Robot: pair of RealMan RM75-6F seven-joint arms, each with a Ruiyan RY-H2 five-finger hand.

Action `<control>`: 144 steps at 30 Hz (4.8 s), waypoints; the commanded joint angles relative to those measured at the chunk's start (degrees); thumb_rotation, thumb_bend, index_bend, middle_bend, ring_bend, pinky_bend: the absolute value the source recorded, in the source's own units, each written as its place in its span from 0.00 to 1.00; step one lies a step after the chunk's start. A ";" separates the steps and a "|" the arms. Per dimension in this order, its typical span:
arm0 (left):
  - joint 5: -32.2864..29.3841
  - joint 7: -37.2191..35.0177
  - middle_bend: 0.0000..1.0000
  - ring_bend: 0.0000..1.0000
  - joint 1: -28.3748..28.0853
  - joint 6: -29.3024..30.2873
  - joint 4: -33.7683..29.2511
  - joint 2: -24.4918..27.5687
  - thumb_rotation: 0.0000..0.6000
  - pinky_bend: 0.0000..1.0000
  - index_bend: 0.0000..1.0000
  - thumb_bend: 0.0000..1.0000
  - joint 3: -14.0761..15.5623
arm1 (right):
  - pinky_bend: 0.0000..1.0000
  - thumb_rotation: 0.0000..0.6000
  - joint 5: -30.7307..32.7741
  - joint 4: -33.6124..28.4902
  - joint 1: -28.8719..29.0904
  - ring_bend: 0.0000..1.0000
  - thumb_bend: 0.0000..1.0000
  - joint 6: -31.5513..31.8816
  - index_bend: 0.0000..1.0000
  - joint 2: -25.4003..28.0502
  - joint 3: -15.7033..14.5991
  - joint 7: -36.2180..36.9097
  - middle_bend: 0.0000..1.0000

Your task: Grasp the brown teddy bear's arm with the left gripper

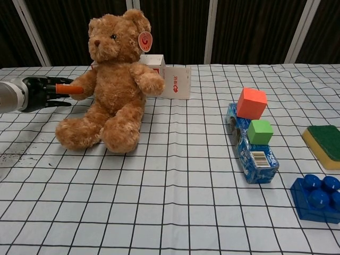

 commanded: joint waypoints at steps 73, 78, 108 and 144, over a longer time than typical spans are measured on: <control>-9.16 16.06 0.41 0.02 2.32 12.17 -7.94 0.92 1.00 0.10 0.44 0.43 -4.44 | 0.00 1.00 -0.63 -0.58 0.26 0.00 0.15 -0.41 0.00 -0.43 -0.37 -0.73 0.00; -10.43 15.71 0.41 0.02 2.21 9.91 -5.00 0.10 1.00 0.10 0.44 0.43 -3.82 | 0.00 1.00 -0.49 -0.78 0.29 0.00 0.15 -0.66 0.00 -0.36 -0.42 -0.92 0.00; -4.79 13.19 0.44 0.02 2.81 11.80 -4.23 -0.31 1.00 0.09 0.46 0.55 -3.97 | 0.00 1.00 -0.15 -1.15 1.14 0.00 0.15 -2.59 0.00 -0.95 -0.81 -2.86 0.00; 8.63 1.91 0.02 0.00 5.49 7.24 -2.62 2.34 1.00 0.00 0.09 0.29 -1.22 | 0.00 1.00 0.18 -2.26 1.33 0.00 0.15 -3.80 0.00 -0.51 -1.45 -3.73 0.00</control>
